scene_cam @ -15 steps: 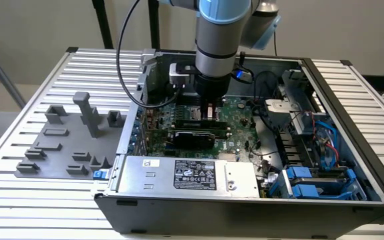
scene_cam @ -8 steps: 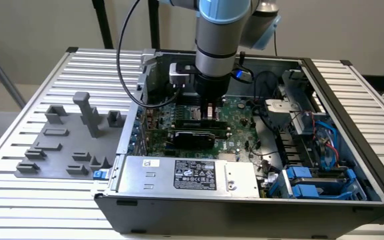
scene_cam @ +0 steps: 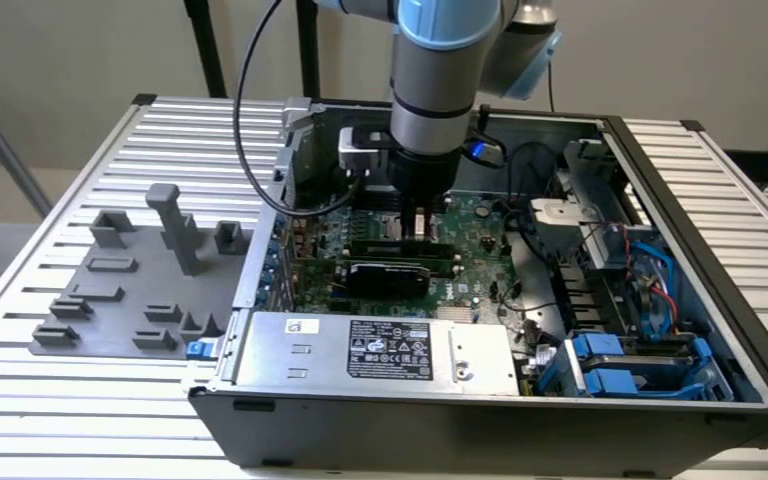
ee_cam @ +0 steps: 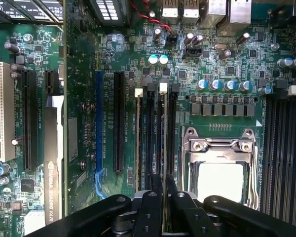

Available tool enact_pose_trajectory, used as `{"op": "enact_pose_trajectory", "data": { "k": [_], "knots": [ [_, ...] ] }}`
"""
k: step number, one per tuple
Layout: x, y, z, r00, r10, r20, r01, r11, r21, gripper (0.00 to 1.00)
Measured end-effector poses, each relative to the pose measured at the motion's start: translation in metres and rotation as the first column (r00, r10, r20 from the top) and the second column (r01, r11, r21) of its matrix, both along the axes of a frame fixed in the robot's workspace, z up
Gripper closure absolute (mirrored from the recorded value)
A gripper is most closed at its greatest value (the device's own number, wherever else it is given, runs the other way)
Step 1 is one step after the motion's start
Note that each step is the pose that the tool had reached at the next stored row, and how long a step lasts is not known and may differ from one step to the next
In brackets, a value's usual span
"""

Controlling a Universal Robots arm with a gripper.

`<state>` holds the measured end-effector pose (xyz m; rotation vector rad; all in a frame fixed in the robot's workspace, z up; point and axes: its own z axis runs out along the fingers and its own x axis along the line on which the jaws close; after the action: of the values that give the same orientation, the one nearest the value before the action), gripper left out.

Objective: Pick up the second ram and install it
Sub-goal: 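Press down the second ram until it locks into place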

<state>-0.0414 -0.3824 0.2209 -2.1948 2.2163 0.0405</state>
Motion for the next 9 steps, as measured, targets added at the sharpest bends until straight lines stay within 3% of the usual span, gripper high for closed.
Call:
{"op": "enact_pose_trajectory", "data": {
  "k": [9],
  "knots": [
    [0.0000, 0.0000, -0.0032, 1.0000, 0.000, 0.0000, 0.000, 1.0000, -0.0002, 1.00]
  ]
}}
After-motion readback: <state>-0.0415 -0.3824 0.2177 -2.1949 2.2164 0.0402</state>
